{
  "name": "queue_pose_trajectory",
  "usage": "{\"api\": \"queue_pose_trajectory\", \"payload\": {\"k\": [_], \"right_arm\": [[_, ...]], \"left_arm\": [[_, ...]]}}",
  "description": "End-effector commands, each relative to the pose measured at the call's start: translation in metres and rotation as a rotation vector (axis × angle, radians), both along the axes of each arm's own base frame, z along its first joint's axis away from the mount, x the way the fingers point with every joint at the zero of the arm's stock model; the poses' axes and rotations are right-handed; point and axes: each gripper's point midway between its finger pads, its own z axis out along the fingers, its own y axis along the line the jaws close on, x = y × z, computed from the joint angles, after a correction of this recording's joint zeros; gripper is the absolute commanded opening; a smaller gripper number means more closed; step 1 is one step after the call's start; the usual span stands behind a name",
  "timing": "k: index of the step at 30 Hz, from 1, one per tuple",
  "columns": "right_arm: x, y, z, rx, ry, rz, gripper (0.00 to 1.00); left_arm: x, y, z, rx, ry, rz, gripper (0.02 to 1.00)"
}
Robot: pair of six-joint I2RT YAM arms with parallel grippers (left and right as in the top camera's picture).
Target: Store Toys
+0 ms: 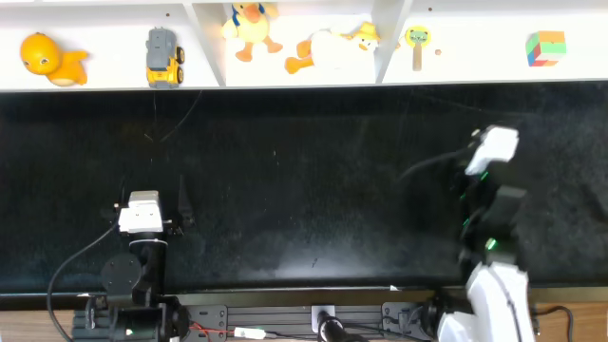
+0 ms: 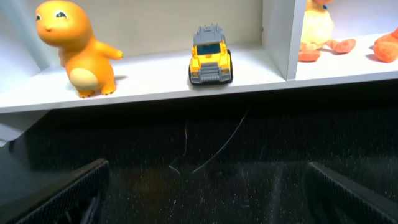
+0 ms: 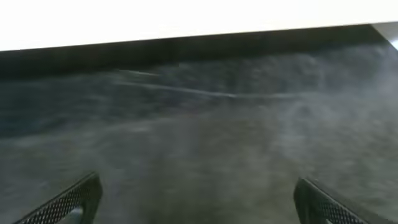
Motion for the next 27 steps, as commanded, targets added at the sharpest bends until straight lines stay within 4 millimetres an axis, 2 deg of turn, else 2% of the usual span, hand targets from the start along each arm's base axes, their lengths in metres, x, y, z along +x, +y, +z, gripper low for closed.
{"api": "queue_pose_trajectory", "payload": {"k": [1,5,12,18,24,27], "right_arm": [[-0.019,0.02,0.012,0.037,-0.149,0.008,0.996],[-0.033,0.036,0.019,0.056,-0.26,0.069,0.996],[-0.047,0.05,-0.001,0.063,-0.304,0.123,0.996],[-0.049,0.05,0.018,-0.029,-0.373,0.155,0.996],[-0.056,0.044,0.053,-0.125,-0.518,0.154,0.996],[-0.055,0.042,0.051,-0.128,-0.509,0.143,0.993]], "left_arm": [[0.0,-0.002,0.001,0.016,-0.005,-0.007,0.998],[0.0,-0.002,0.001,0.016,-0.006,-0.007,0.998],[0.0,-0.002,0.001,0.016,-0.006,-0.007,0.998],[0.0,-0.002,0.001,0.016,-0.005,-0.007,0.998],[0.0,-0.002,0.001,0.016,-0.006,-0.007,0.998],[0.0,-0.002,0.001,0.016,-0.006,-0.007,0.996]]}}
